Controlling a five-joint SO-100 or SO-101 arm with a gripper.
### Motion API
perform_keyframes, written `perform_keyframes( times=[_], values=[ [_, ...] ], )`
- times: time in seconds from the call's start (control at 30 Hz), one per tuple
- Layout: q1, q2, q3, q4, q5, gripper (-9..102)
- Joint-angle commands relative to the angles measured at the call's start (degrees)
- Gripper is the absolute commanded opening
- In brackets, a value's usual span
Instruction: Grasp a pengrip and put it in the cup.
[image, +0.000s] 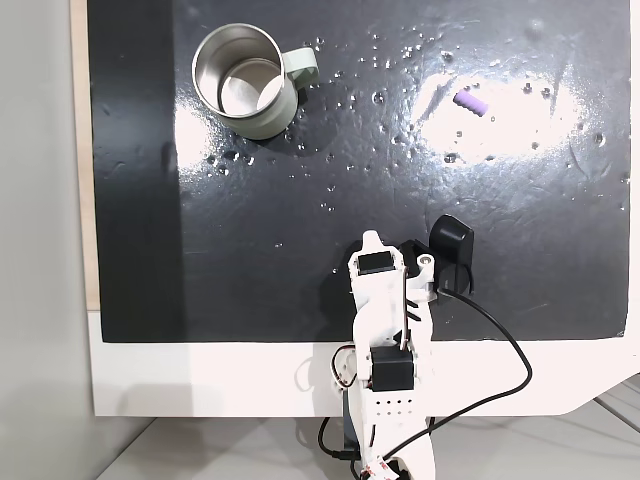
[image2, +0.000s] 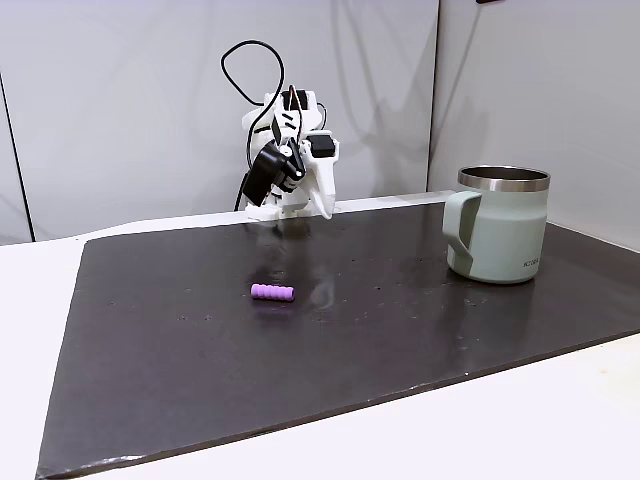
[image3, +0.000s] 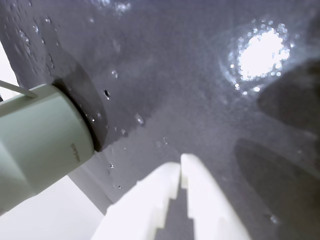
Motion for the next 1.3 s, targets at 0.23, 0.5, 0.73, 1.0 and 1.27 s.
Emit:
perform_keyframes(
  times=[0.23, 0.5, 0.73, 1.0, 1.27],
  values=[
    [-2.0, 0.6, -0.3, -1.8, -2.2, 0],
    [0.0, 0.6, -0.7, -7.8, -6.0, 0],
    [0.3, -10.0, -5.2, -20.4, -7.6, 0],
    [4.7, -47.4, -28.2, -27.7, -3.0, 0],
    [10.8, -75.0, -52.3, -20.6, 1.8, 0]
  ],
)
